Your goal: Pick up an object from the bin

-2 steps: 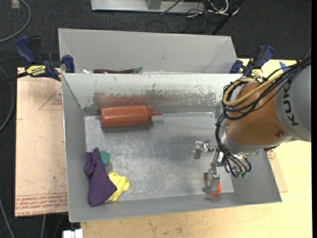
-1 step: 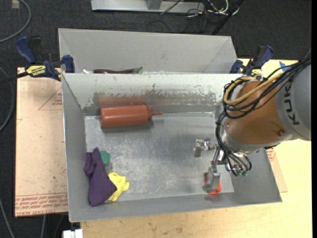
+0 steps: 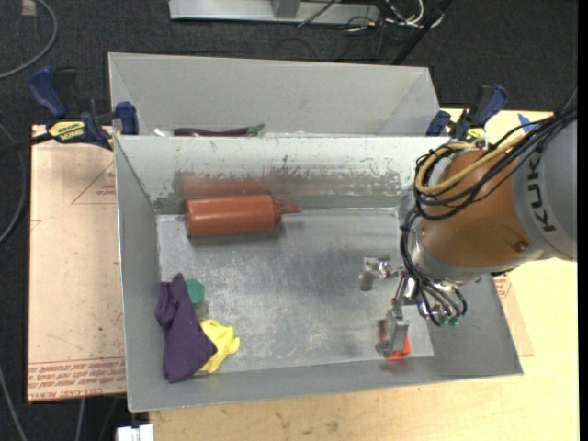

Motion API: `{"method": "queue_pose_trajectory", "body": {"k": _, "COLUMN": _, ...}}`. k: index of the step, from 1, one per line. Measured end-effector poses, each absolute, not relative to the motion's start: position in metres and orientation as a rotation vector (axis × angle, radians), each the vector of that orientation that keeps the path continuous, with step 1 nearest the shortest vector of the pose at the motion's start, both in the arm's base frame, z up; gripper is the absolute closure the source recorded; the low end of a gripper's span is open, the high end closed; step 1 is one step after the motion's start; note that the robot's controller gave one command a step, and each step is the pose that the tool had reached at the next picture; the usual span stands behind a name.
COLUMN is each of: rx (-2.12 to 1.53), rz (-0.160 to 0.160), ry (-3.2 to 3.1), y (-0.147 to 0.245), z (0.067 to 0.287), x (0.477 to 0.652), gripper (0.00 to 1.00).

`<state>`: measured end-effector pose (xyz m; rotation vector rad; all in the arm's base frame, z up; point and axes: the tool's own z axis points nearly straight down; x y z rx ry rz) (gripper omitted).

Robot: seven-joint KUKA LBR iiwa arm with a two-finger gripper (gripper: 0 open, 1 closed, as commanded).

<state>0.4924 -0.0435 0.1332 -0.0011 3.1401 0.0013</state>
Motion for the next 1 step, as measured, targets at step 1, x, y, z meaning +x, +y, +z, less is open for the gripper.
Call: {"method": "queue_pose_trajectory", "body": {"k": 1, "rx": -0.015, "rz": 0.001, "ry": 3.152, "y": -0.0568, "z": 0.1191, "x": 0.4929, "gripper": 0.0}}
